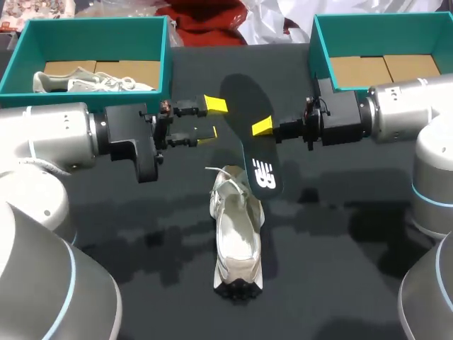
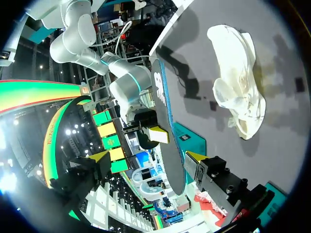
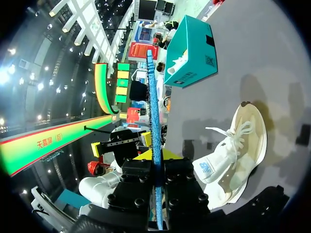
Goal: Take the shoe out of the shoebox, open the shoe tongue, remove and reinsert the insole, then place the shoe into the shoebox
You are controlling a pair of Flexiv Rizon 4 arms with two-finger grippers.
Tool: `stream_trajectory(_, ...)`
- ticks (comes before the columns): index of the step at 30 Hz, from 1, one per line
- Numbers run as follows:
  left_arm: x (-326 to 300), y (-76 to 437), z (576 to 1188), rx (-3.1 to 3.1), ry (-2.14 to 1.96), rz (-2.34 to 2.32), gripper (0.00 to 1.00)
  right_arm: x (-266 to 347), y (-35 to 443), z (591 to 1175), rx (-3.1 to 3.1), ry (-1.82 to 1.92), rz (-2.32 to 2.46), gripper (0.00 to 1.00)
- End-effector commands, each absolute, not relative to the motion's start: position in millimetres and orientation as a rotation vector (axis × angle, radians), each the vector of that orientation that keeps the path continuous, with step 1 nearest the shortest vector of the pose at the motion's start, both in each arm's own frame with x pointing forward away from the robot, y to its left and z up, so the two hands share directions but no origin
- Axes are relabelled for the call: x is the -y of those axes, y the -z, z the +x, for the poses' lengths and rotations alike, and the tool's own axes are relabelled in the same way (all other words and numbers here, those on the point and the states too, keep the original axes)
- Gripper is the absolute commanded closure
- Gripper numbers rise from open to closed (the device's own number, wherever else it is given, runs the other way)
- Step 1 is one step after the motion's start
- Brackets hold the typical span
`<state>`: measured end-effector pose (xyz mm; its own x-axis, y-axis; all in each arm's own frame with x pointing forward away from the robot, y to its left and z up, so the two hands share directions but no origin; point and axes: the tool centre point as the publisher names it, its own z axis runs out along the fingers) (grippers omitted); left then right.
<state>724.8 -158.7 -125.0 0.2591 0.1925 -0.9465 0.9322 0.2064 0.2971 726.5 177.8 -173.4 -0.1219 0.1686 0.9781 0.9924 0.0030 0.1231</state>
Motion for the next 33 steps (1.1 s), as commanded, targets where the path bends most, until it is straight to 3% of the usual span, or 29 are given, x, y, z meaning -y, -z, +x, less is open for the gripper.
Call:
stream_trajectory(1,147,124,718,-1.209,0.747,1.271,0.0,-177,175,726,1.422,1.221,-1.278,1.0)
stream_trajectory(10,144,106,750,-1.431,0.75,1.599,0.0,-177,175,726,1.422,1.221,-1.278,1.0)
stream_trajectory(13,143,99,762,-1.548,0.549,1.752,0.0,-177,175,726,1.422,1.221,-1.278,1.0)
stream_trajectory(26,143,99,762,-1.548,0.549,1.752,0.0,-177,175,726,1.422,1.221,-1.278,1.0)
stream_trajectory(33,165,62,786,-1.648,0.555,1.859,0.0,-177,175,726,1.422,1.221,-1.278,1.0)
